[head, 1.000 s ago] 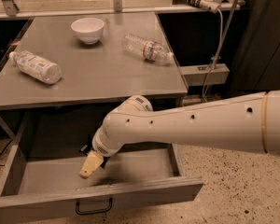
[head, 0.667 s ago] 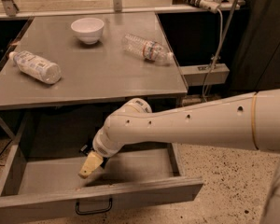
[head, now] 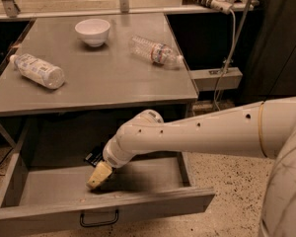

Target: Pick rxbar blueberry from top drawer and place on counter

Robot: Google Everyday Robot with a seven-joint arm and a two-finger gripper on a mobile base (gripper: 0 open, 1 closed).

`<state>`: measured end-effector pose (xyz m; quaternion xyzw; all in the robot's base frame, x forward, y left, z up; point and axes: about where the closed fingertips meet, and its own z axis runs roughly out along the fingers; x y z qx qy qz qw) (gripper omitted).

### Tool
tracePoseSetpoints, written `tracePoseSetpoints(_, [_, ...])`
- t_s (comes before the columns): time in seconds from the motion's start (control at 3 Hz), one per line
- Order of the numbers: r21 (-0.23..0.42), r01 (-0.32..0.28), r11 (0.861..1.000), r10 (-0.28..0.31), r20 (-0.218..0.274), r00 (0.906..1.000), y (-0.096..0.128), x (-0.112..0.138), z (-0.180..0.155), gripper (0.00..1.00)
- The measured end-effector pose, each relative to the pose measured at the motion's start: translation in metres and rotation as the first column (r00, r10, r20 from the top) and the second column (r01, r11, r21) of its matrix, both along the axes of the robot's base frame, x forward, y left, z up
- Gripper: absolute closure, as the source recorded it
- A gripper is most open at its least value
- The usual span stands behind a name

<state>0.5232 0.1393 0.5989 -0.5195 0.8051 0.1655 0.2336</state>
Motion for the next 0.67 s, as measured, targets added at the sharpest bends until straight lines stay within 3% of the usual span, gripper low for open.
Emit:
tracePoseSetpoints(0.33, [0.002, 0.002, 1.0, -0.002, -0.006, 1.0, -0.0005, 0.0005, -0.0032, 0.12])
tracePoseSetpoints(0.67, [0.002, 0.002, 1.0, -0.002, -0.006, 1.0, -0.0005, 0.0005, -0.0032, 0.36])
